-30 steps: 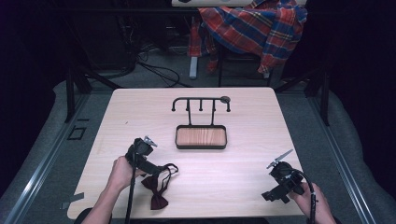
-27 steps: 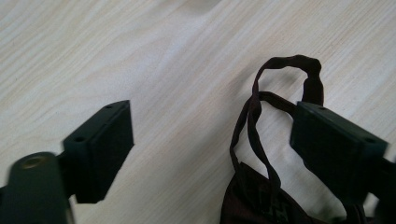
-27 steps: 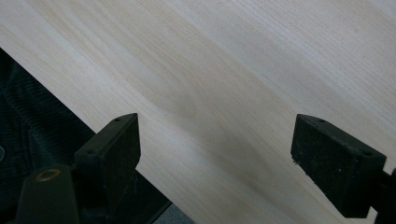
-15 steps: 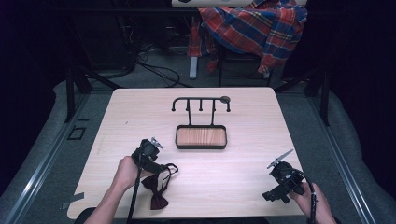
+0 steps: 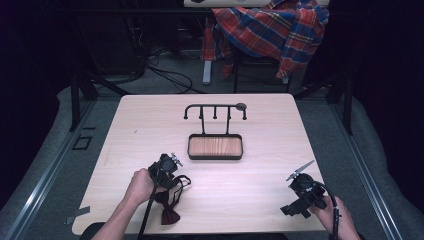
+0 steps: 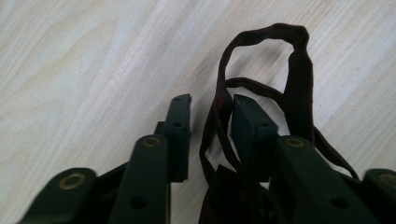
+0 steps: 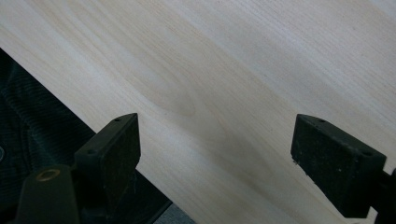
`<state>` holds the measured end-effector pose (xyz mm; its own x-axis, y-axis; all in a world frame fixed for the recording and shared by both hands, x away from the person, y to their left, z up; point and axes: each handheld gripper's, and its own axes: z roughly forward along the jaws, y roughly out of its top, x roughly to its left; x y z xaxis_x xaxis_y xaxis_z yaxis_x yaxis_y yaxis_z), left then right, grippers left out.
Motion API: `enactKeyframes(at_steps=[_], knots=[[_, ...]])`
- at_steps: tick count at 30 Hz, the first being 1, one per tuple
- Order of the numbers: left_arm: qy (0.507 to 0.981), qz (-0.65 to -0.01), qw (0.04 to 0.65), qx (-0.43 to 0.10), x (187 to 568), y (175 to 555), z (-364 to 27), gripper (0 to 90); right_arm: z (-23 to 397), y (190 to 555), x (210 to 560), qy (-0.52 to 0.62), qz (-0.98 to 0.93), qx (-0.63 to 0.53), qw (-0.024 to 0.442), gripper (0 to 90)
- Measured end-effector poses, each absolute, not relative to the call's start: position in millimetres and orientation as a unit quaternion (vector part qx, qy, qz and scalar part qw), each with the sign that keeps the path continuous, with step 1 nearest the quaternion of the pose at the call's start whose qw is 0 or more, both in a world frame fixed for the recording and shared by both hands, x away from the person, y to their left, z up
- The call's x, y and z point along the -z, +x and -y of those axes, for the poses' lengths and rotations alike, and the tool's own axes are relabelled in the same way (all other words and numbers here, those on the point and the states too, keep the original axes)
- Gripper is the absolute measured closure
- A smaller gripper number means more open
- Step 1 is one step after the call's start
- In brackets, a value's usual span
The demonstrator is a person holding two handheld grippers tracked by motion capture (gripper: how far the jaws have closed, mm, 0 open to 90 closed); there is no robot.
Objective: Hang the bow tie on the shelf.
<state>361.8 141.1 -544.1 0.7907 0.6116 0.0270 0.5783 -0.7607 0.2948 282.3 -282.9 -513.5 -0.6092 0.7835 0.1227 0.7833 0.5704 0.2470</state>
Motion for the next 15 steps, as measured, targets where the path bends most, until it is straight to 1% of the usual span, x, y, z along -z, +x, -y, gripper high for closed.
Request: enactKeyframes(at_steps=[4,9,15], knots=[[0.943,-0.304,0.119,-0.062,547.0,361.0,-139.1,77.3,282.9,282.3,513.3,0.443,-0.885,-0.142,0.001,15.5],[0.945,-0.3,0.118,-0.058,547.1,360.4,-138.7,85.8,283.3,283.1,512.4,0.437,-0.889,-0.134,-0.001,15.6],[0.944,-0.298,0.122,-0.069,543.1,359.0,-139.1,88.6,283.4,283.0,512.2,0.437,-0.89,-0.134,-0.001,15.6]])
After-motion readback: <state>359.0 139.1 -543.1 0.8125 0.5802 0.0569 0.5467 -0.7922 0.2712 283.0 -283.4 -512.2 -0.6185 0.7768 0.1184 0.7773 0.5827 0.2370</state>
